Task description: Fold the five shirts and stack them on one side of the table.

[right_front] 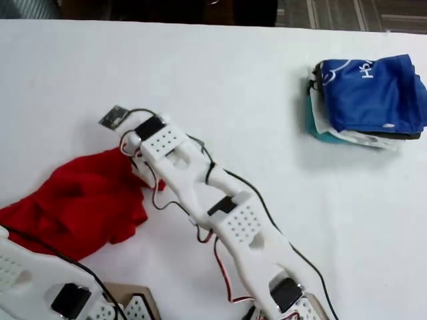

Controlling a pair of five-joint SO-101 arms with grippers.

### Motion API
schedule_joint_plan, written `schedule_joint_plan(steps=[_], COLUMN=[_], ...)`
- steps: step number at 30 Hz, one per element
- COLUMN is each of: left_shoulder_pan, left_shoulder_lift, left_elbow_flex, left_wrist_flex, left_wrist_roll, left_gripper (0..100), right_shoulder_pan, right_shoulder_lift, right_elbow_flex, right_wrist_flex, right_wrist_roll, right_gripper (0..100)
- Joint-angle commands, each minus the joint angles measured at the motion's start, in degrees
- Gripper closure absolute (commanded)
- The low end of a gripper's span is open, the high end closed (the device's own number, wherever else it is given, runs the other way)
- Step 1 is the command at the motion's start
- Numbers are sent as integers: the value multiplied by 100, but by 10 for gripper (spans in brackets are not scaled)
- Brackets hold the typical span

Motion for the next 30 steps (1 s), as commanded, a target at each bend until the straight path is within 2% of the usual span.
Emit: schedule_joint_plan(steps=[1, 2, 4, 6, 9, 15, 19, 22, 30], left_shoulder_pan=[-53, -53, -62, -70, -70, 281, 993, 1635, 3455], left_shoulder_lift=[-378, -378, -378, -378, -378, -387, -396, -659, -2558], left_elbow_flex=[-31, -13, 4, 4, 4, -40, -13, -171, -963], left_wrist_flex=[70, 70, 70, 70, 70, 158, 273, 273, 273], left_wrist_roll=[53, 53, 53, 53, 53, 62, 167, 738, 1547], left_gripper=[973, 973, 973, 973, 973, 973, 973, 973, 974], right_shoulder_pan=[-40, -40, -31, -22, 13, 620, 1385, 2026, 3477], right_shoulder_lift=[75, 101, 84, 48, -66, -629, -971, -1156, -1578], right_elbow_flex=[-290, -352, -413, -457, -703, -1574, -2215, -2629, -4062], right_wrist_flex=[31, 31, 31, 4, 163, 831, 1253, 1323, 1332], right_wrist_roll=[-44, -44, -44, -44, -53, -9, 9, 9, 18], right_gripper=[921, 996, 946, 984, 981, 978, 978, 978, 979])
